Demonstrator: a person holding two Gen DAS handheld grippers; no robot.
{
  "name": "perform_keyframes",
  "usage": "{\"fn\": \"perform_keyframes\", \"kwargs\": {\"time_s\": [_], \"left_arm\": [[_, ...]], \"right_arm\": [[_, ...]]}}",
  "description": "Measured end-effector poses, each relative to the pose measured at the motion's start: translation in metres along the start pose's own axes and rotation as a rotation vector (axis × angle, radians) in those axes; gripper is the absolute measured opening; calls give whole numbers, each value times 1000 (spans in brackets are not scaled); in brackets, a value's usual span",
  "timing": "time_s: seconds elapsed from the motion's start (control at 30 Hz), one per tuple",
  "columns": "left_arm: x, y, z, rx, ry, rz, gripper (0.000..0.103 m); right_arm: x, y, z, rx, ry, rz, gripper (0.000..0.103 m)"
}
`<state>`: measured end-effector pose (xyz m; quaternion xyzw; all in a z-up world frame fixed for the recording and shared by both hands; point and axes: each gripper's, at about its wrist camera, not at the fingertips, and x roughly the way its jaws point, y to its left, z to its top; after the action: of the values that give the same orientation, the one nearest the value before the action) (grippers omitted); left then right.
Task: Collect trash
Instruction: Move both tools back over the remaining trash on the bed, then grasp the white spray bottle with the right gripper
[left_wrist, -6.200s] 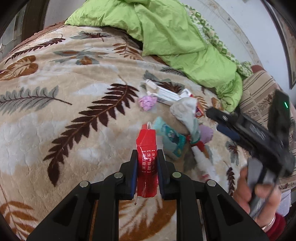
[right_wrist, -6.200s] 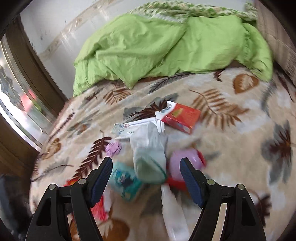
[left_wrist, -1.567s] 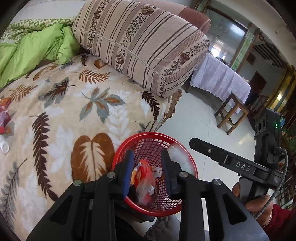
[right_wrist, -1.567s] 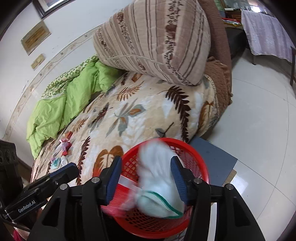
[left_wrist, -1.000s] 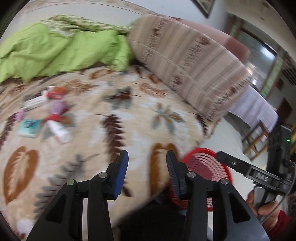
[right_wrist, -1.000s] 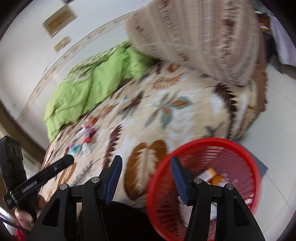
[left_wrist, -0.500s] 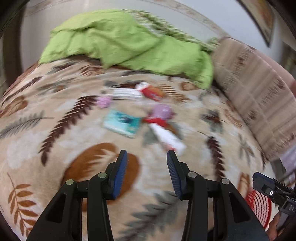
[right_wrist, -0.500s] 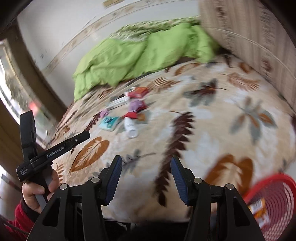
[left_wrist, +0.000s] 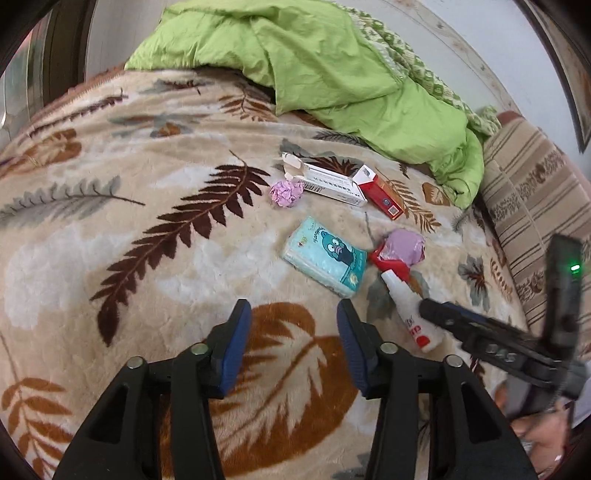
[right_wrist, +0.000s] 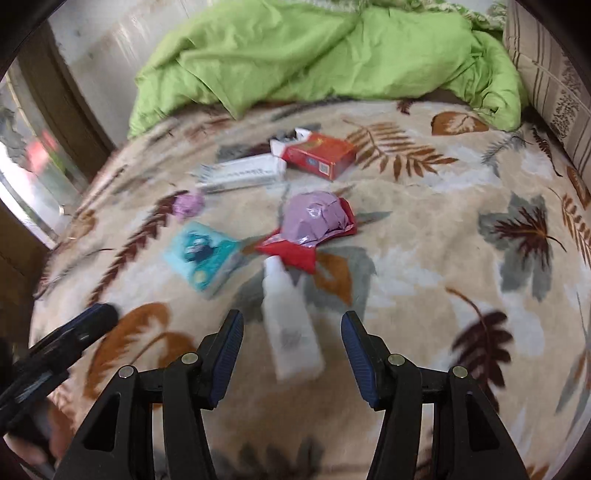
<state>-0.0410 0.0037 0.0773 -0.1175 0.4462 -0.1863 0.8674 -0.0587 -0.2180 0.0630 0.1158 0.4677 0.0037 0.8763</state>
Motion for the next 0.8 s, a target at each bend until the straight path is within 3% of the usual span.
{"fn": "perform_keyframes", "kwargs": {"time_s": [0.13,0.27,0.4,0.5,0.63,0.73,0.8], "left_arm": [[9,-4,12,5,-10,-4,48],[25,-10,31,7,-31,-6,49],[47,-13,48,6,-29,5,51],[65,-11,56,1,-5,-17,51],[87,-17,53,23,102,-98,51],[80,-31,40,91,157,-147,51],[66,-43,25,162,204,-239,51]], "right_arm": [[22,2,0,10,52,4,57],[27,10,-10,-7,65,-22,34],[14,0,-17,95,66,70,32],[-3,-6,-23,161,19,108,32],[-16,-14,-32,258,-24,140,32],[-25,-16,-32,276,-65,121,32],[-35,-24,-31,301,-110,109,32]]}}
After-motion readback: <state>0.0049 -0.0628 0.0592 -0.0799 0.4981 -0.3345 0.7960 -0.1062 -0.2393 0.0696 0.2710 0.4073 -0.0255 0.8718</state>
